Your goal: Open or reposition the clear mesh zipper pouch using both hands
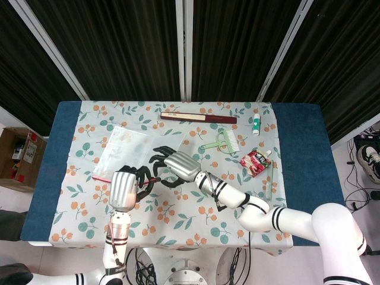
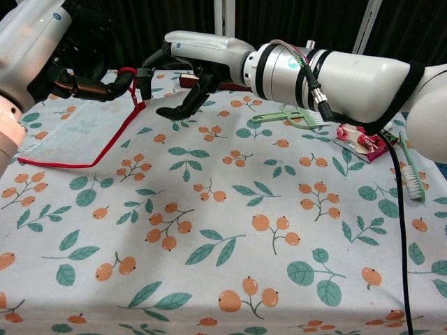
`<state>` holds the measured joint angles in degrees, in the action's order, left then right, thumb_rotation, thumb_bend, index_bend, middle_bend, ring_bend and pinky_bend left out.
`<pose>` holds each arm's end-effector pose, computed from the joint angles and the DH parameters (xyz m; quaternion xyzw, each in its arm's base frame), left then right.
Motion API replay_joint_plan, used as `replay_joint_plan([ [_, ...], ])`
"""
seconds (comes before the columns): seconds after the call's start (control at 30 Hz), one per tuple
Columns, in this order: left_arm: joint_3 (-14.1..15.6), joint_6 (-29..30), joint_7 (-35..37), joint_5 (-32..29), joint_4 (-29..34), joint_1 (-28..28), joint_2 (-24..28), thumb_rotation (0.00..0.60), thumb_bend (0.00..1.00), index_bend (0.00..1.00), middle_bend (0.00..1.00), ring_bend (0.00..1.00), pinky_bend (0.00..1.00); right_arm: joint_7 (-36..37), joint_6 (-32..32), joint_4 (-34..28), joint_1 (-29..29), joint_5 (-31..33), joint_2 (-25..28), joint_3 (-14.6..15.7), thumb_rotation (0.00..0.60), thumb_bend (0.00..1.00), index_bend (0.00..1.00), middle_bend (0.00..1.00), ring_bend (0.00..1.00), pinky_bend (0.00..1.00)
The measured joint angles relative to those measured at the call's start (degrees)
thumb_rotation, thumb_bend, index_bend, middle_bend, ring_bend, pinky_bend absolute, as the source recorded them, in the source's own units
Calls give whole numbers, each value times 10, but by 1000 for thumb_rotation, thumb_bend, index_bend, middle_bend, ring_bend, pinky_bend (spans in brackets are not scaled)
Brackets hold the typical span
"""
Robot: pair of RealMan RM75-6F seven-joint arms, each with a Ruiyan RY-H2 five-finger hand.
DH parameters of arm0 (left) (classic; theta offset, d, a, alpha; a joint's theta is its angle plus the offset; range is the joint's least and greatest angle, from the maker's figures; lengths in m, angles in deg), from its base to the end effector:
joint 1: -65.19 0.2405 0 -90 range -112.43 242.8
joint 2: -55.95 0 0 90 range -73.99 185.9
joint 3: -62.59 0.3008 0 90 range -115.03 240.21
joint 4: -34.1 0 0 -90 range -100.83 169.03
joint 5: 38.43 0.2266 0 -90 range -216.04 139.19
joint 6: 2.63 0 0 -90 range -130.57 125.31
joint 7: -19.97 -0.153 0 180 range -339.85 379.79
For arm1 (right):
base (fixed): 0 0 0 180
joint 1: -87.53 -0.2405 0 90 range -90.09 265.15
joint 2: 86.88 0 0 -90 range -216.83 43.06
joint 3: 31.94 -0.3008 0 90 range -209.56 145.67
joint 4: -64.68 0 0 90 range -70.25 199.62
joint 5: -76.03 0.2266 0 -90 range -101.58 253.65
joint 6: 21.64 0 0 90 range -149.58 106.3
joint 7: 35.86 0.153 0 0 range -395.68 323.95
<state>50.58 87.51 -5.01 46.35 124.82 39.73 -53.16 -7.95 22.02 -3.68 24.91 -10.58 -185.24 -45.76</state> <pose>-0.1257 0.2771 -0.0409 -0.5296 -0.3687 -0.5963 0.4776 -0.0206 -0.4242 -0.0962 0.7636 -0.4164 0.4777 0.1235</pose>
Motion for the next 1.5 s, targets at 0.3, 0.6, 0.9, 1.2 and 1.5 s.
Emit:
replay_joint_plan([
  [0.3,-1,4,10,-2,4,12,4,600,429,766,820,735,612,14,7,19,-14,16,-21,-7,600,365,731,347,95,81],
  [0.6,-4,10,53,-12,2,27,1,600,431,766,806,723,612,6,18,8,-15,41,-23,-25,600,431,854,416,131,83],
  [0.9,-10,2,93,-35,-24,38,-10,600,435,766,806,723,613,-46,3,-57,-13,94,15,-47,600,430,864,424,131,82],
  [1.2,-13,-9,102,-46,-29,41,-15,600,435,766,806,724,613,-91,9,-110,-5,127,44,-60,600,432,871,424,130,82],
  [1.5,-14,-25,116,-57,-30,42,-18,600,435,766,805,723,613,-104,26,-137,6,136,64,-67,600,432,878,425,131,83],
])
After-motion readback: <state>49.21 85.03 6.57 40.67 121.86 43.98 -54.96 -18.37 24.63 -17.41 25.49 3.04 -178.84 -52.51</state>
